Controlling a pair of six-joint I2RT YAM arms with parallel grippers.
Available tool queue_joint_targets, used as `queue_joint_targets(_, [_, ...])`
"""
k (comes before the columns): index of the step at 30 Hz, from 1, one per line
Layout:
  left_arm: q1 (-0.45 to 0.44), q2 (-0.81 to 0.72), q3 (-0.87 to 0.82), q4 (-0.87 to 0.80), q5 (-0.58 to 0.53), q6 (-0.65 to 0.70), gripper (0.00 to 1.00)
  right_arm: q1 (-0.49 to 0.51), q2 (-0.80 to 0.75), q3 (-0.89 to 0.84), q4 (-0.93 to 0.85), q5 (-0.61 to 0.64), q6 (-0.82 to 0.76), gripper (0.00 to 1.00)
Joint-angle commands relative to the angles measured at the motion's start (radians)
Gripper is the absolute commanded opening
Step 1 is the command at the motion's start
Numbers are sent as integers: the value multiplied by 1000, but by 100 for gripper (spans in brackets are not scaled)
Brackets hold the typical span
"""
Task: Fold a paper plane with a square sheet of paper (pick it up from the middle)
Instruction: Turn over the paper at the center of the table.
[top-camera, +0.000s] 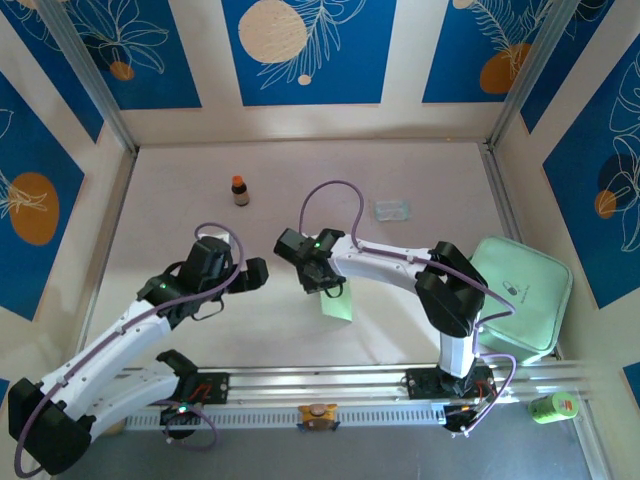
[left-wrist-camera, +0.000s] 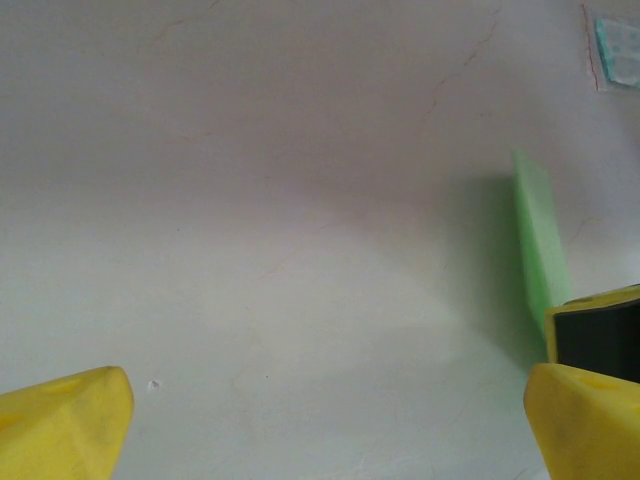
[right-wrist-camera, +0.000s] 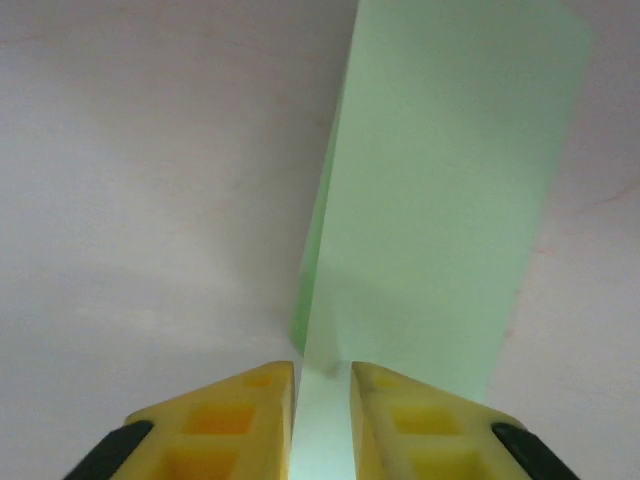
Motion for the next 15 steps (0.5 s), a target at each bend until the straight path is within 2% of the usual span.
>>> queue_joint_targets(1, [11,-10,24,-41,-4,6,100,-12,-37,-18,84,-132,5,33])
queue_joint_targets(2, [12,-9,28,-44,0,12,100,-19,-64,-38,123,-176,-8,38])
queue_joint_targets(6, [13,8,18,-4,84,16,100,-56,-209,-164,241,-235,38,42])
queue_joint_targets(9, [13,36,12,48,175,15,97,-131,-325,-322,328,-306,103,37])
queue_joint_targets(15, [13,129,-17,217,357,-25,84,-309,-495,-663,627,-523,231,23])
